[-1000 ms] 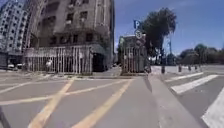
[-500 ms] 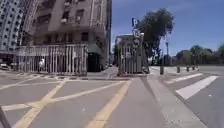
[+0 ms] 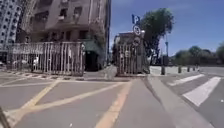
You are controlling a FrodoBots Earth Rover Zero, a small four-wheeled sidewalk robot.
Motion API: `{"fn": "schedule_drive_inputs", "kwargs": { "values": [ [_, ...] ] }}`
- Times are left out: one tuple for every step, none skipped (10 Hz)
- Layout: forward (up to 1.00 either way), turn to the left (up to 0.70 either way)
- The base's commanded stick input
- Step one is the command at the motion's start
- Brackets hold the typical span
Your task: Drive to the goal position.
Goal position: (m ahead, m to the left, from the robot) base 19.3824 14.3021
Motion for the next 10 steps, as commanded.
{"fn": "schedule_drive_inputs", "kwargs": {
  "values": [
    [0.70,0.00],
    [0.70,0.00],
    [0.70,0.00],
    [0.70,0.00],
    [0.70,0.00],
    [0.70,0.00],
    [0.70,0.00],
    [0.70,0.00],
    [0.70,0.00],
    [0.70,0.00]
  ]
}}
